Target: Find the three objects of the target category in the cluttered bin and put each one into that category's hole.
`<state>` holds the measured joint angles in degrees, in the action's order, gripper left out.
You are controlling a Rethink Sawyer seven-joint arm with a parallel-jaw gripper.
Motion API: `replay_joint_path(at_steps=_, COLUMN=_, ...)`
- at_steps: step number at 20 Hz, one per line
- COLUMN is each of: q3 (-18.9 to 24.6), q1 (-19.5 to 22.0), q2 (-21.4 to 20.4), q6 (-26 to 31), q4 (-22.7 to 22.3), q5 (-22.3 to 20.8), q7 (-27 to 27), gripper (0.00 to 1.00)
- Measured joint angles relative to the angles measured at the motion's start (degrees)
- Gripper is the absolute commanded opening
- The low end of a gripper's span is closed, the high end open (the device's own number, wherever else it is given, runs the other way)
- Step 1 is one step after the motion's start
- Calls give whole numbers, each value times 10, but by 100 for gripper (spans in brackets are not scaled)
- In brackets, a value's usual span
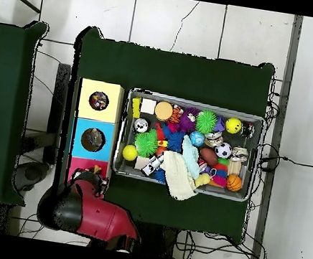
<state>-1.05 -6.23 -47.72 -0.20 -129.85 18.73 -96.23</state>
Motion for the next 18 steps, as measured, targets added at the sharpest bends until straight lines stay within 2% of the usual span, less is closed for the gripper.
replay_joint_path(at_steps=3, q3=10, q1=2, q2=-3, q6=-42, q4=-17, q5=-5, q7=-1, gripper=0)
replay_joint_path(at_steps=8, q3=16, q1=2, q2=-4, q6=-78, q4=-32, q5=-5, q7=-1, gripper=0)
replay_joint_path(at_steps=18, q3=17, q1=-8, q2=-4, q6=-84, q4=-36, q5=17, q7=-10, gripper=0)
